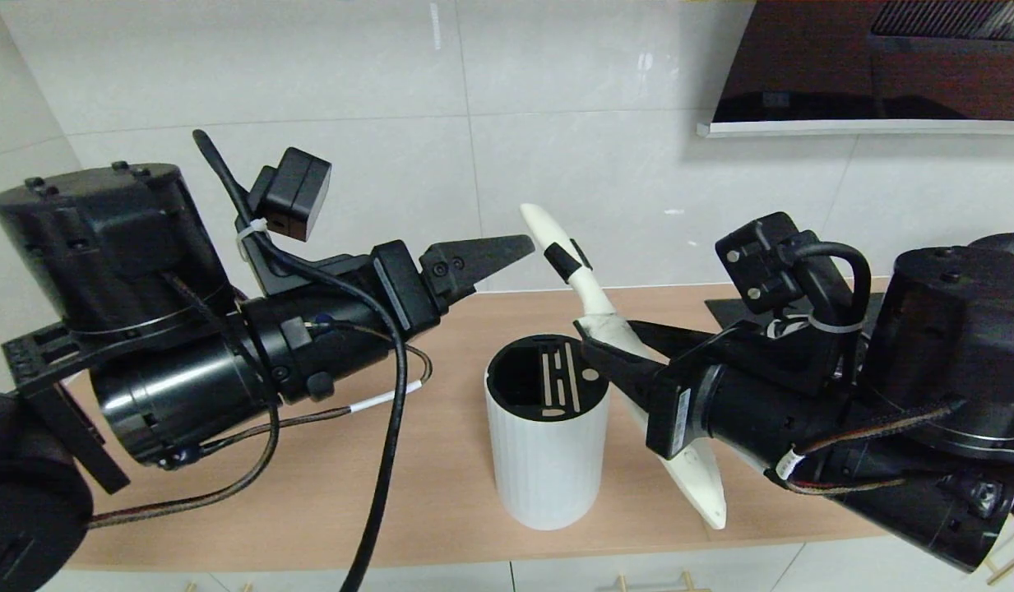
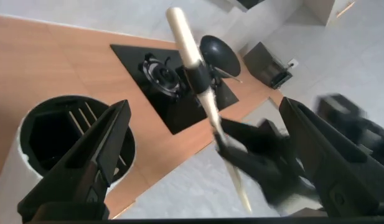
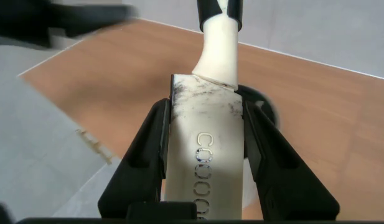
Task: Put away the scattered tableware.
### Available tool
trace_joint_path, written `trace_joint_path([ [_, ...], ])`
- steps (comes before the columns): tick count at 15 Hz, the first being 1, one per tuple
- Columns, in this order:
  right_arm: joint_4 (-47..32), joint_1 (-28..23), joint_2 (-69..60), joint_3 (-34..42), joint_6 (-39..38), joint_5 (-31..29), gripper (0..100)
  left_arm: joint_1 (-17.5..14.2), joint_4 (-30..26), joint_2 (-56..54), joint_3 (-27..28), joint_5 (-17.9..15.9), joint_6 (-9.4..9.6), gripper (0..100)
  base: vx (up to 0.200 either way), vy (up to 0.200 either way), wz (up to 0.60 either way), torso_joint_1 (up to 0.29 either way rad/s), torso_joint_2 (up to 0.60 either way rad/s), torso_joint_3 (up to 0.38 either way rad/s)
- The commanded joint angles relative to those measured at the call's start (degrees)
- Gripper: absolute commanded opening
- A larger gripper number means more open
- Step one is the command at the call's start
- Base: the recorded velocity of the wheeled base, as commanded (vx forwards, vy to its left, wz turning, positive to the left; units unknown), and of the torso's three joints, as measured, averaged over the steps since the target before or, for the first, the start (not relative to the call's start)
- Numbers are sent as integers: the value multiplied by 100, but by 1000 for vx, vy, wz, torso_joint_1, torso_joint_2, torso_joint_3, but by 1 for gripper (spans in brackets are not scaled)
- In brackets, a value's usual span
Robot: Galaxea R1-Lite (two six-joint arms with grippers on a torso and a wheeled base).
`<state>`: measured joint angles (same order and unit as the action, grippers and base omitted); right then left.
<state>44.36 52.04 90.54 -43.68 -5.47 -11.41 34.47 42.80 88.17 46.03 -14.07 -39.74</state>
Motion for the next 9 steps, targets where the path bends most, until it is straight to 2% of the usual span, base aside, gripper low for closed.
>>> trace_joint_path([
  [1,2,148,8,9,2,-72,0,15,9,226,-6,1,-7,100,0,0,0,0,0,0],
  [4,2,377,25,35,2,-98,0,209,141,244,-42,9,-7,100,0,0,0,0,0,0],
  [7,2,465,52,79,2,-98,0,226,237,244,-50,9,-16,100,0,0,0,0,0,0],
  [9,2,544,87,79,-6,-98,0,279,484,270,-112,1,-192,100,0,0,0,0,0,0],
])
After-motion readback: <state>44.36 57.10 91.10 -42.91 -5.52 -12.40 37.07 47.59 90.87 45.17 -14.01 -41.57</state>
